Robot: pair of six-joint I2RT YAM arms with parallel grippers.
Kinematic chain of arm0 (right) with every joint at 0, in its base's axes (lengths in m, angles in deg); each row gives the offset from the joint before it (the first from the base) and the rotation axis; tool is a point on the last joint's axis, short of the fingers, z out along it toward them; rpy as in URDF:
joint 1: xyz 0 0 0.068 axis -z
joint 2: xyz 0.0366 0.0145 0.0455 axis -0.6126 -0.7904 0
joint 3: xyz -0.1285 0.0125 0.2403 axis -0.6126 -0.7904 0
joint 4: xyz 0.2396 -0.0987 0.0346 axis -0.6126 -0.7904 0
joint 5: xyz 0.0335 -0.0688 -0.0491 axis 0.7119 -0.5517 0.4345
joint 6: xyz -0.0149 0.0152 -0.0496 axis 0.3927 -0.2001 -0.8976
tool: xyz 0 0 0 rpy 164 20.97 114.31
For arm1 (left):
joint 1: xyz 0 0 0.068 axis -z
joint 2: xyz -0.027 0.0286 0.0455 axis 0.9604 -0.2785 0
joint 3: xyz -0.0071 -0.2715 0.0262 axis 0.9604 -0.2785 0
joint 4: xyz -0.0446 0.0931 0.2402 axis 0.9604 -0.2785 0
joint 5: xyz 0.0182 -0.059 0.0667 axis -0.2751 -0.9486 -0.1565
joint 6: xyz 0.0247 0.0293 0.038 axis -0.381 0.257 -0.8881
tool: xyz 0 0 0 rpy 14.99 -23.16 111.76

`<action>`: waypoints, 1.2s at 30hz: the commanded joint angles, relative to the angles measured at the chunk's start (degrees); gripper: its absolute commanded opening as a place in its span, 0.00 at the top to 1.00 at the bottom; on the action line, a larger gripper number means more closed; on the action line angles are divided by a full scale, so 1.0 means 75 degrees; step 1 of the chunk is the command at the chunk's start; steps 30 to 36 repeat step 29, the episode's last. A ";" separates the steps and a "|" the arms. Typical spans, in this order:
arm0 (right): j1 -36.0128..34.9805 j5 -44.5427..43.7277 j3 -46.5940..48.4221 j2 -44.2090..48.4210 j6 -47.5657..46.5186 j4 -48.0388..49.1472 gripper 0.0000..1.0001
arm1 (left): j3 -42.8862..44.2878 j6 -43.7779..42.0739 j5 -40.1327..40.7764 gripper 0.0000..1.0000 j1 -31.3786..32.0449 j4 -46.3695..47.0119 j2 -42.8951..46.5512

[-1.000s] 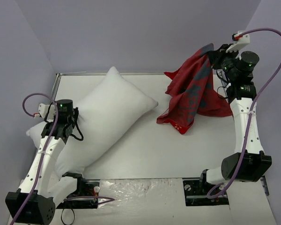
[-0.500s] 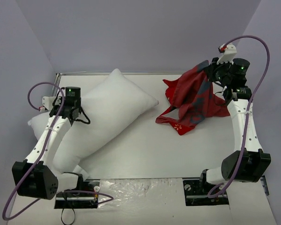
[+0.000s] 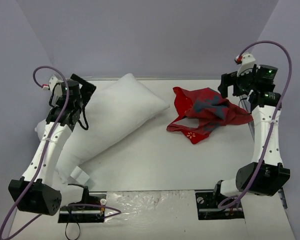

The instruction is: Remove the pillowcase from the pillow

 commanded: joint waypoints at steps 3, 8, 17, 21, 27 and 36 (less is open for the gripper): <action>0.0919 0.0363 0.0862 0.0164 0.0120 -0.1148 0.00 | 0.1160 -0.3568 -0.2053 0.06 0.0098 0.0200 0.0941; 0.1143 0.0538 0.0241 0.0550 -0.0030 -0.1477 0.00 | 0.1256 -0.4694 -0.3399 0.06 0.0542 -0.0515 0.1689; 0.1155 -0.0467 -0.0264 0.0961 0.0892 -0.1582 0.00 | -0.0080 -0.5656 -0.2279 0.06 0.3237 -0.1183 0.3109; 0.1167 -0.0984 -0.0369 0.1184 0.1035 -0.1477 0.00 | -0.0245 -0.5902 -0.1622 0.06 0.3637 -0.1523 0.3262; 0.1167 -0.1407 -0.0217 0.1172 0.1271 -0.1301 0.00 | -0.0268 -0.6078 -0.1645 0.06 0.3707 -0.1419 0.3016; 0.1178 -0.0999 -0.0310 0.1184 0.1153 -0.1196 0.00 | -0.0362 -0.6160 -0.1668 0.06 0.3707 -0.1325 0.3004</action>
